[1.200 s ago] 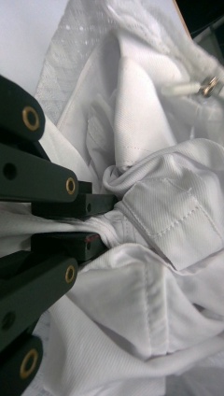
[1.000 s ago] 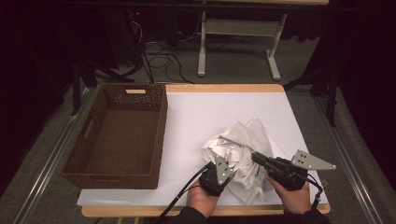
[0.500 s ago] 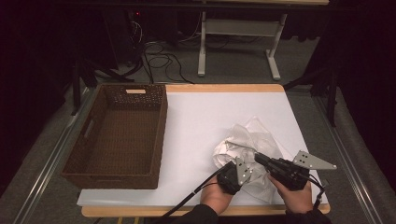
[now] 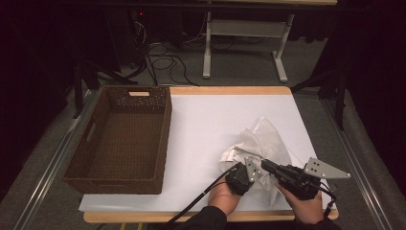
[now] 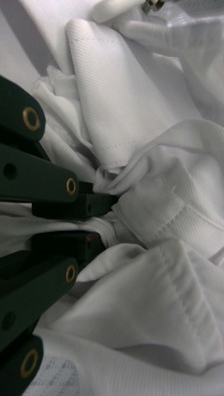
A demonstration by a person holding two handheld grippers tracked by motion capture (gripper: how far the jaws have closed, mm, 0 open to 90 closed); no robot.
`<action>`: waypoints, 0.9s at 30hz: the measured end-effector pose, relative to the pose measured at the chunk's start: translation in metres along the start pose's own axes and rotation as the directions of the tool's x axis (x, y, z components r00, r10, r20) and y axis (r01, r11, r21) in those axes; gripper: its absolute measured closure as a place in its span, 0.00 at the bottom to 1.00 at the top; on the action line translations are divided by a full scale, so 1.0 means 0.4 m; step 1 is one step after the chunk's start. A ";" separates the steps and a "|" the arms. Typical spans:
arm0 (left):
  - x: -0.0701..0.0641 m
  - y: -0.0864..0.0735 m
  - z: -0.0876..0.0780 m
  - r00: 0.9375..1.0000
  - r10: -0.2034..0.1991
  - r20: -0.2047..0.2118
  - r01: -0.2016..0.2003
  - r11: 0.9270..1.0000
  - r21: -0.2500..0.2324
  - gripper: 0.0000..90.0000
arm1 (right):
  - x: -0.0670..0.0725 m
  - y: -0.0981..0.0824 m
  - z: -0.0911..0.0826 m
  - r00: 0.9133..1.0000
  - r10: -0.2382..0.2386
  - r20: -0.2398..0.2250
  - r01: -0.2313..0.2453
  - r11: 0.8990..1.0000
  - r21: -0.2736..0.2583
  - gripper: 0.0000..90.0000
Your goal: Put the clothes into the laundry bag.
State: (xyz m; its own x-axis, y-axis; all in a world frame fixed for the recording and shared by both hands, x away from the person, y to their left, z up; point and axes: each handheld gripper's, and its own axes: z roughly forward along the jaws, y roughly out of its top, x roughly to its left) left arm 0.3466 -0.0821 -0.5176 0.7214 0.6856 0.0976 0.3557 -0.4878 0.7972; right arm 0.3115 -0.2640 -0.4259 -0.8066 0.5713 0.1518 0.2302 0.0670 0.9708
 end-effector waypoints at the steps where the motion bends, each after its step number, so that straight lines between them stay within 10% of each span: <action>1: 0.000 0.000 0.000 1.000 0.001 -0.001 -0.001 1.000 0.001 0.94 | 0.006 0.003 -0.002 1.000 -0.001 -0.004 0.001 1.000 0.001 1.00; 19: -0.004 -0.002 -0.004 1.000 0.000 -0.019 0.000 1.000 0.010 0.94 | 0.042 0.031 -0.016 0.999 -0.038 -0.037 0.037 0.999 -0.040 1.00; 27: 0.028 -0.027 -0.076 0.997 -0.078 0.004 0.078 0.996 -0.035 0.94 | 0.028 0.014 -0.001 0.999 -0.021 -0.040 0.020 0.999 -0.026 1.00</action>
State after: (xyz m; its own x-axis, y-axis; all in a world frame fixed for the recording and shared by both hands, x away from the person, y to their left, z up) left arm 0.3328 -0.0526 -0.5070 0.6940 0.7193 0.0325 0.3901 -0.4136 0.8226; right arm 0.3033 -0.2575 -0.4186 -0.8326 0.5364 0.1383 0.1992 0.0570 0.9783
